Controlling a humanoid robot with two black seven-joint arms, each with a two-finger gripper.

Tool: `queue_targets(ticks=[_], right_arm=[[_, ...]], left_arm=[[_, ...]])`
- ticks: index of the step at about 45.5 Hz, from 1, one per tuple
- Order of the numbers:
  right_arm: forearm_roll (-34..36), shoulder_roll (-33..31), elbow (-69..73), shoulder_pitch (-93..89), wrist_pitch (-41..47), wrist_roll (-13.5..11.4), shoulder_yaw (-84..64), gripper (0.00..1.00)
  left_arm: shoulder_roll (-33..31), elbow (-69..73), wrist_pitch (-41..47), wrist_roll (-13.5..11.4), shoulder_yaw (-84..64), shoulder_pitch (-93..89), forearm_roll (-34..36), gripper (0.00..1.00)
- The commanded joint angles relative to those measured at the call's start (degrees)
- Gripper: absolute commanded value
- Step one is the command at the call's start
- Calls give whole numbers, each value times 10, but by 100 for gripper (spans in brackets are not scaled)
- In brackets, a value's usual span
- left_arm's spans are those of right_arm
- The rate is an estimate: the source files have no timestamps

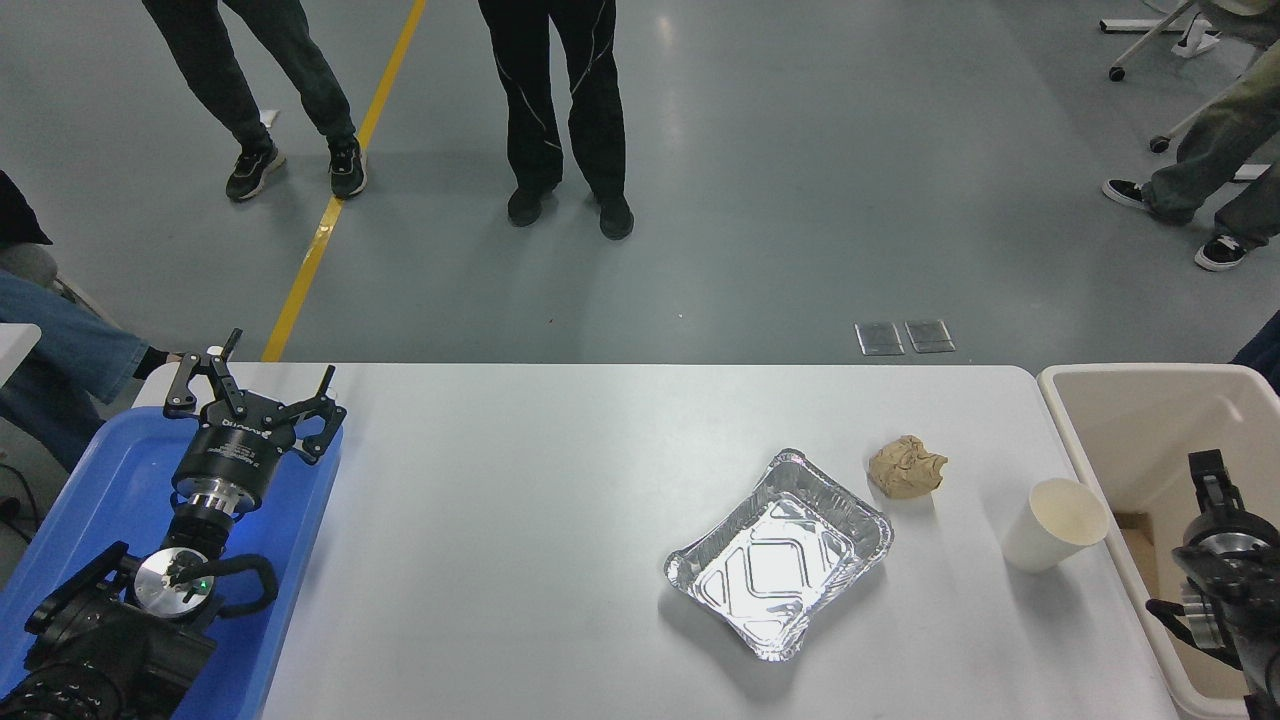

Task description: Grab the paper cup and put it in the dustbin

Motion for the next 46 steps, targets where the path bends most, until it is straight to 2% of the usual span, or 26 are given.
queue_targets(ticks=[1,8,14,18,28,34,46], right_arm=[[-16,-123,148,69,8,0,-26,100],[-115,-205,313,168,9,0,-80,100],[-202,-220,379,249,21,0,-147,100],[-222,-215,406,316,56,0,-218,100],[-221,-169,532,528,130,0,-402,100],[-221,-107,614,667,198,0,-512,100],[-220,-27,776,858,375,1,-529,100]], left_arm=[[0,0,0,1,0,0,1,99],[0,0,0,1,1,0,1,99],[0,0,0,1,1,0,1,99],[0,0,0,1,1,0,1,99],[0,0,0,1,1,0,1,99],[0,0,0,1,1,0,1,99],[0,0,0,1,2,0,1,99]])
